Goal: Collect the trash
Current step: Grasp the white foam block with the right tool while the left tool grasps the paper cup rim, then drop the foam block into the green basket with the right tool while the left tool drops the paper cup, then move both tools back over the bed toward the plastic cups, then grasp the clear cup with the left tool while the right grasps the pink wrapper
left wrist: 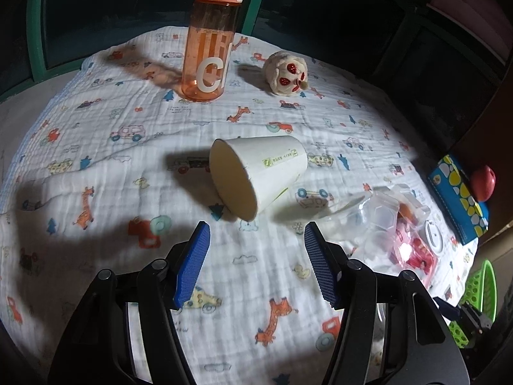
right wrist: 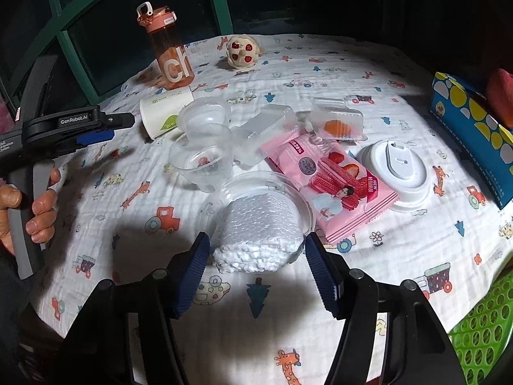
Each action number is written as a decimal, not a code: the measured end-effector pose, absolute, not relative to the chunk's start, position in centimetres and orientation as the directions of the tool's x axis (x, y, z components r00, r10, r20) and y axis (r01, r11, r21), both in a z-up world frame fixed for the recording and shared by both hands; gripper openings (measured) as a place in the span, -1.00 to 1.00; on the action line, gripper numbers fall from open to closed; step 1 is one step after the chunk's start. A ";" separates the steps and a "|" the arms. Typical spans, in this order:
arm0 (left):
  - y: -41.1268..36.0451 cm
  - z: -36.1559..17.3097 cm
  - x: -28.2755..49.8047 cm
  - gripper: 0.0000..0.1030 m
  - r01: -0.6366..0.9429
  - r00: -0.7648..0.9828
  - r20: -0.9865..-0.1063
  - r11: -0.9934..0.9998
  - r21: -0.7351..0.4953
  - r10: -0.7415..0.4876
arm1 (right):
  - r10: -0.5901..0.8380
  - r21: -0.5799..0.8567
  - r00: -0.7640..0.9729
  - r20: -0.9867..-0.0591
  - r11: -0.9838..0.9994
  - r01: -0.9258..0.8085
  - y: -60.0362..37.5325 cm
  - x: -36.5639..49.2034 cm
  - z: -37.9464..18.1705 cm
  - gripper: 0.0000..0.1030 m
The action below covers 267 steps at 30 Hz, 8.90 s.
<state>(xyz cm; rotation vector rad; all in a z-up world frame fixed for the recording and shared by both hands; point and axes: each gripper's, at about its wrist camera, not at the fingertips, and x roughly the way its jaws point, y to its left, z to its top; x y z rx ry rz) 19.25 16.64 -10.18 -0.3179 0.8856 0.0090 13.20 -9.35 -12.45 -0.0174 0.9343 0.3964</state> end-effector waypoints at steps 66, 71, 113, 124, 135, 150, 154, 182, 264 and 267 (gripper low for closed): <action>-9.7 3.2 14.2 -0.98 0.475 0.586 -0.564 0.811 -0.342 -0.581 | -0.137 0.206 0.725 -0.675 0.908 0.364 -42.2 -2.3 -7.5 0.27; -14.0 3.1 13.3 -0.98 0.539 0.530 -0.574 0.771 -0.340 -0.624 | -0.162 0.213 0.731 -0.663 0.895 0.392 -43.8 -3.7 -7.5 0.36; -30.1 -4.3 6.9 -0.42 0.722 0.146 -0.737 0.581 -0.376 -0.659 | -0.205 0.325 0.789 -0.579 0.830 0.454 -47.1 -11.0 -5.7 0.48; -22.7 -2.0 8.4 -0.14 0.625 0.414 -0.719 0.749 -0.221 -0.558 | -0.133 0.313 0.823 -0.553 0.881 0.353 -43.1 -8.7 -3.9 0.49; -12.4 -3.3 11.7 -0.06 0.400 0.554 -0.724 0.894 -0.201 -0.410 | -0.032 0.302 0.835 -0.549 0.924 0.234 -38.2 -4.7 -3.1 0.50; 1.7 -7.3 15.8 0.36 0.031 0.622 -0.770 0.987 -0.159 -0.143 | 0.108 0.287 0.803 -0.586 0.955 0.080 -31.6 0.1 -3.9 0.50; 2.4 -8.5 17.0 0.38 0.019 0.601 -0.788 0.988 -0.156 -0.136 | 0.131 0.284 0.791 -0.597 0.957 0.056 -30.4 1.0 -4.2 0.50; 3.0 -12.7 21.1 0.21 0.000 0.543 -0.828 0.986 -0.168 -0.141 | 0.210 0.256 0.718 -0.664 0.966 -0.046 -26.0 6.2 -6.5 0.50; 7.9 -8.8 16.0 0.18 0.039 0.577 -0.782 0.965 -0.261 -0.235 | 0.354 0.111 0.379 -0.855 0.839 -0.533 -12.1 20.5 -12.7 0.09; 7.7 -8.5 15.9 0.18 0.041 0.582 -0.776 0.962 -0.269 -0.242 | 0.348 0.103 0.386 -0.854 0.841 -0.530 -12.4 19.6 -11.9 0.09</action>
